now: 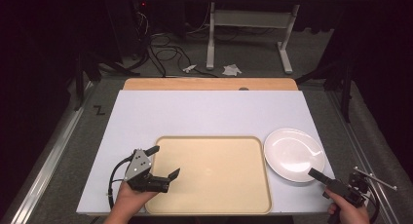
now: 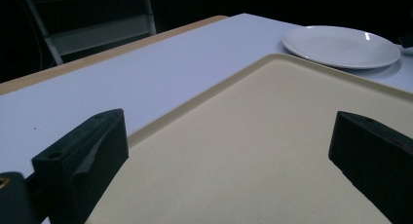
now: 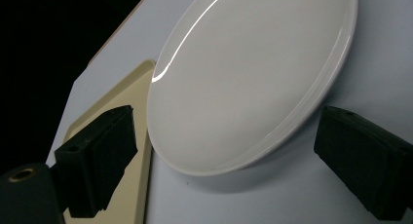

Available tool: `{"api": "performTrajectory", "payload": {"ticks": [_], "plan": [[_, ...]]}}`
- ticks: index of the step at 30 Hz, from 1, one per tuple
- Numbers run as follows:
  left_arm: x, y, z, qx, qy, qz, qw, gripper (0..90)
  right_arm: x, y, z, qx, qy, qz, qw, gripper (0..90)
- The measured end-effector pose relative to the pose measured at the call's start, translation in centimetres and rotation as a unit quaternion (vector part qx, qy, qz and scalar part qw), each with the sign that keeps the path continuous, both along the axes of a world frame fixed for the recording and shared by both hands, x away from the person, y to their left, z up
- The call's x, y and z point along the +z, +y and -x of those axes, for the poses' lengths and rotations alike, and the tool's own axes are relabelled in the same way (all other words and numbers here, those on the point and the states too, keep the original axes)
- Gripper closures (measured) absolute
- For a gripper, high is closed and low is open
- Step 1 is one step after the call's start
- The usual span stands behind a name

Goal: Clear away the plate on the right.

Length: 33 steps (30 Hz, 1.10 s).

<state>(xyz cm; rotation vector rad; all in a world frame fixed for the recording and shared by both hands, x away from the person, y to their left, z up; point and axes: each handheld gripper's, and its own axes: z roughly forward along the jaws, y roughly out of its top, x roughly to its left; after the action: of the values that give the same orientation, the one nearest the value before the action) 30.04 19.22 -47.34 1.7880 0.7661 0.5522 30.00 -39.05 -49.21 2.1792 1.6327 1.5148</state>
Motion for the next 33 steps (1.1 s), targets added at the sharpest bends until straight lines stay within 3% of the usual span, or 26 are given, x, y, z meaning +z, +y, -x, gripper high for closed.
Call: {"api": "performTrajectory", "payload": {"ticks": [10,22,28,33], "plan": [[-0.1,-0.3,0.0,-0.004,0.004,-0.006,1.0,1.8,-0.7,-0.6,-0.3,-0.016,0.017,-0.04,0.9989,13.4],[-0.2,-0.2,0.3,0.0,0.004,-0.006,1.0,1.9,-1.1,-0.9,-0.8,-0.024,0.032,-0.056,0.9976,16.9],[-0.2,-0.1,0.5,0.0,0.006,-0.008,0.9999,2.1,-1.3,-1.2,-1.2,-0.032,0.046,-0.075,0.9956,21.0],[-0.3,0.3,0.7,0.005,0.006,-0.007,0.9999,2.3,-1.7,-1.6,-1.6,-0.04,0.058,-0.096,0.9929,30.2]]}}
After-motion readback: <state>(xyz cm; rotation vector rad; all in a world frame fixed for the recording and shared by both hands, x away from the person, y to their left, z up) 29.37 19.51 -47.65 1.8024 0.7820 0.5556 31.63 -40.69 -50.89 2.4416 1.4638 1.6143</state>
